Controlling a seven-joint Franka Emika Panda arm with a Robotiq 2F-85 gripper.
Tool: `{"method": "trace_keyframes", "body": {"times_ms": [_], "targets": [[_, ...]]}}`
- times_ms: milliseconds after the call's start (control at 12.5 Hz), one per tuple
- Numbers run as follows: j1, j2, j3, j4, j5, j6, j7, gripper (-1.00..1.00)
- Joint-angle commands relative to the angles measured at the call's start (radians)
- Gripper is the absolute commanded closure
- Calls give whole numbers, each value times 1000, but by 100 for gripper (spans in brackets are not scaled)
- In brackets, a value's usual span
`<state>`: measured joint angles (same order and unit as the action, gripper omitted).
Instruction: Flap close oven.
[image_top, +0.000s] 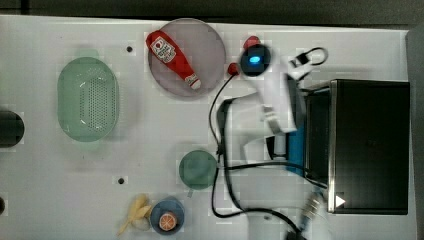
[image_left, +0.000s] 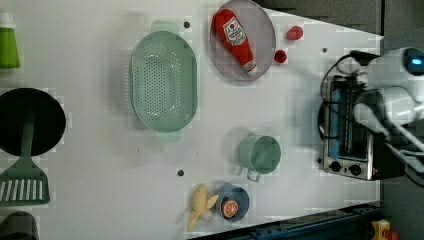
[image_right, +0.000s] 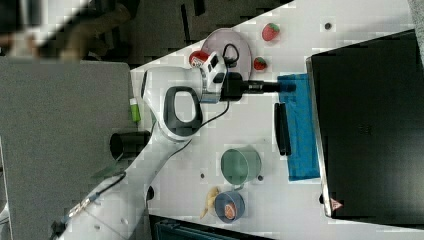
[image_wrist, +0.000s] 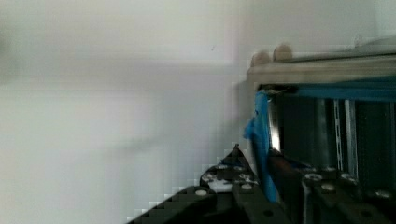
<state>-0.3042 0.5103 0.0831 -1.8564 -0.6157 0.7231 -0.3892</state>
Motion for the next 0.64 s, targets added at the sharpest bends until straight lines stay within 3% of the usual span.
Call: {"method": "trace_keyframes", "body": {"times_ms": [80, 320, 560, 640], "targets": [[-116, -2, -1, 4, 179, 71, -405, 57], [-161, 0, -1, 24, 313, 73, -536, 57], [-168, 0, 0, 25, 333, 76, -567, 57], [-168, -1, -1, 26, 332, 76, -567, 49]]}}
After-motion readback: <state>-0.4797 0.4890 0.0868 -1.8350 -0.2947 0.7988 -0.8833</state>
